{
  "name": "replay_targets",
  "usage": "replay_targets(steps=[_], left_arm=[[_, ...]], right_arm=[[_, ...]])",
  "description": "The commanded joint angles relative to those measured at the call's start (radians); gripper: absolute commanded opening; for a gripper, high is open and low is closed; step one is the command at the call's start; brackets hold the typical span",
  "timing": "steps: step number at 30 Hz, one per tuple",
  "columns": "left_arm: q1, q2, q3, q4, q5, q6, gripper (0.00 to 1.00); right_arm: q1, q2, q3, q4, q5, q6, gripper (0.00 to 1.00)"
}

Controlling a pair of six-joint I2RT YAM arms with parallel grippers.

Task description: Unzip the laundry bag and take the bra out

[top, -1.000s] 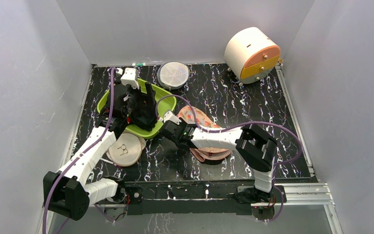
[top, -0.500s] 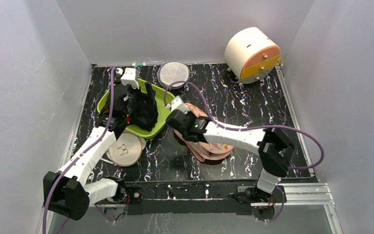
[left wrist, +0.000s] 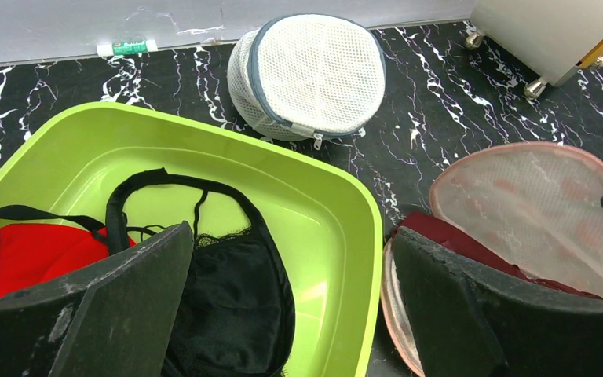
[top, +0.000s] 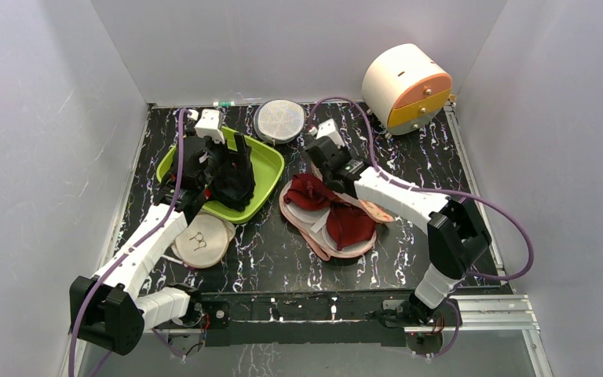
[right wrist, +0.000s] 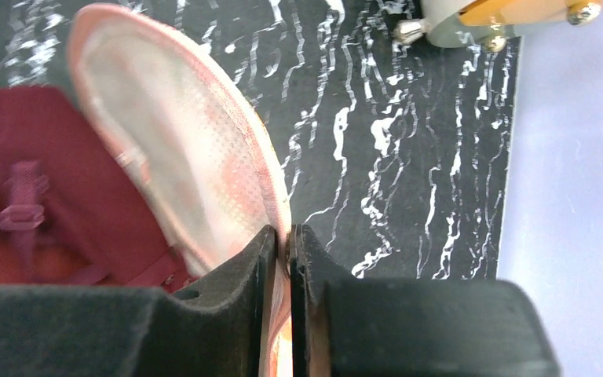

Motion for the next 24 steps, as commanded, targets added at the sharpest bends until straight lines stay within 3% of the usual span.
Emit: replay_targets(steps=[1,4,7,15,19,21,24], left_arm=[[0.002,-0.022,-0.007,0.027,0.03,-0.006,0.98],[0.0,-0.02,-0.008,0.029,0.037,-0.008,0.98],[0.0,-0.016,-0.009,0.026,0.036,-0.008,0.98],[0.0,0.009,0.002,0.024,0.092,-0.021,0.98],[0.0,0.033,0.011,0.023,0.136,-0.035,0.98],[-0.002,0.044,0.012,0.025,0.15,-0.043,0.98],[-0.001,0.063,0.01,0.028,0.168,-0.051,0.98]], right_arm=[[-0.126,0.039,0.014,0.113,0.078,0.03,0.15],[-0.234,0.095,0.064,0.069,0.071,0.134,0.3],[-0.264,0.117,0.134,-0.01,-0.051,0.197,0.46],[-0.257,-0.141,-0.057,0.115,-0.513,0.171,0.75],[-0.257,-0.256,-0.188,0.183,-0.405,0.149,0.96],[-0.259,-0.266,-0.188,0.172,-0.284,0.149,0.98],[-0.261,-0.273,-0.174,0.149,-0.273,0.185,0.98]])
